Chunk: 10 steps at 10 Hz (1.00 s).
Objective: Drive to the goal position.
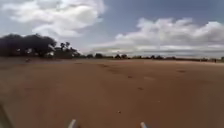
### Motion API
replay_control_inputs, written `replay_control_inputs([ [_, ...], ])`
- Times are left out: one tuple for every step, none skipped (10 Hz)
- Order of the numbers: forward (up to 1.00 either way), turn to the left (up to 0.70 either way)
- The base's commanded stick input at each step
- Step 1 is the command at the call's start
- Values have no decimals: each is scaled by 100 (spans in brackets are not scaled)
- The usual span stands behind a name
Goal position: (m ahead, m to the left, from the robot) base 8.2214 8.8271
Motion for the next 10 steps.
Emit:
replay_control_inputs([
  [70, 0],
  [70, 0],
  [70, 0],
  [70, 0],
  [70, 0],
  [70, 0],
  [70, 0],
  [70, 0],
  [70, 0],
  [70, 0],
])
